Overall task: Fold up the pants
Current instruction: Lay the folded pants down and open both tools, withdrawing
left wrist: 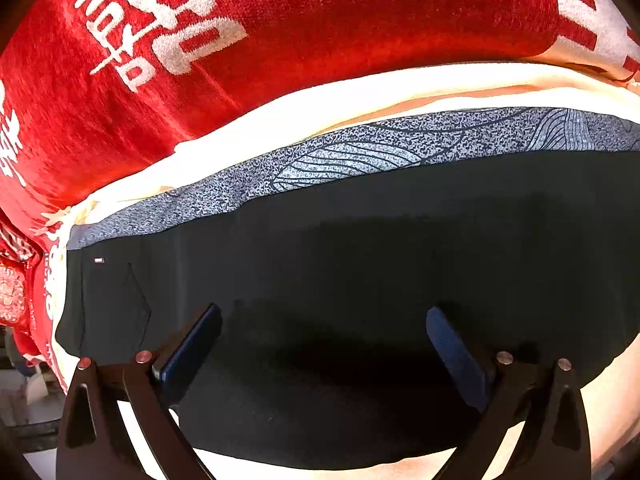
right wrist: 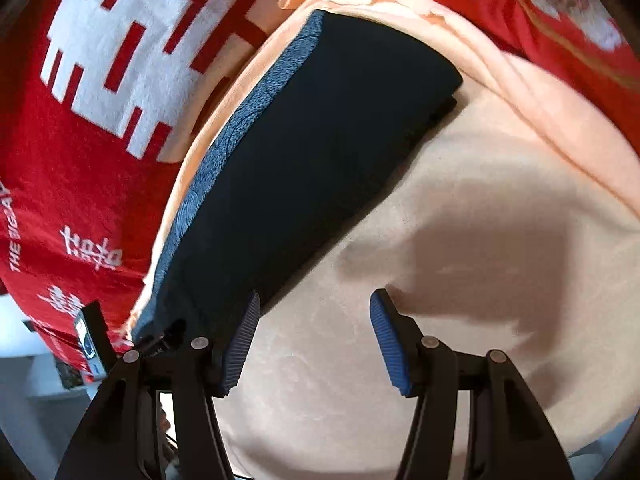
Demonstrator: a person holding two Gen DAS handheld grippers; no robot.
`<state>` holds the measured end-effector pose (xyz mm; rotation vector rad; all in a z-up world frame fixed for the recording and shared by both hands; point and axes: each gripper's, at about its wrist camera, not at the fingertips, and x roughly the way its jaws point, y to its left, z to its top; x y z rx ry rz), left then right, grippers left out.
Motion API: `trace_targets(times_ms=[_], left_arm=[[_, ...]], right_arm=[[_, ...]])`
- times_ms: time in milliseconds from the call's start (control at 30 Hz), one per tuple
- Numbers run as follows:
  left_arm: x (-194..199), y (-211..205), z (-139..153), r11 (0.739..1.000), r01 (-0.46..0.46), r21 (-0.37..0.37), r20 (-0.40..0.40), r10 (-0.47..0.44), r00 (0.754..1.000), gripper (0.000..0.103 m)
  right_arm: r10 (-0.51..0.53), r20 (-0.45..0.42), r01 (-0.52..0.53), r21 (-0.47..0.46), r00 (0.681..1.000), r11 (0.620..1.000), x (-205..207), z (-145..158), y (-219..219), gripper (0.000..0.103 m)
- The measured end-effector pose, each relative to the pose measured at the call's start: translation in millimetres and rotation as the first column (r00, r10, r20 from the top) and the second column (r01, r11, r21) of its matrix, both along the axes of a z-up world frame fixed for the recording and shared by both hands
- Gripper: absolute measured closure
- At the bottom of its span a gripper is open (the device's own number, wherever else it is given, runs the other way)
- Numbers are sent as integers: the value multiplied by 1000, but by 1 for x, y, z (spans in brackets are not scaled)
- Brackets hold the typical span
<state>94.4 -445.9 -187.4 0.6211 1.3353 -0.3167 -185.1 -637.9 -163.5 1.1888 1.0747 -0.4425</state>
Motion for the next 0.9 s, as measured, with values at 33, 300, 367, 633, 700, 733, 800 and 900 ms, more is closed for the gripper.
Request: trace_targets(times_ms=[33,300,367,633,700,733,800,900], left_arm=[[-2,-1,2,1000,0,4,-2,0,1000,0],[-7,-10,18,999,-13,-53,-34,12,999,0],[-11,-18,23,997,-9,-81,-43,5,999,0],[-34,-72,19,985,3,-173,-90,-18,996,0],[-37,-79,12,986,-7,-168,-101,-11,995,0],[-39,-82,6,987,-12,-158,-110,-6,994,0],[-40,-83,1,987,-22,-157,-110,5,994,0],[-42,-84,2,986,-24,-165,-100,7,995,0]], right_arm=[[-7,1,7,8,1000,1000,-1,-2,-1,42],[-34,22,33,36,999,999,-9,-5,-4,42],[-50,39,49,33,998,998,-12,-3,-6,42],[-162,151,158,34,975,987,-25,0,-28,42],[-176,162,172,41,971,984,-24,-5,-34,42],[-188,169,182,50,968,982,-24,-8,-36,42],[-228,190,217,77,955,973,-27,-16,-41,42],[-307,249,280,138,918,950,-30,-26,-50,42]])
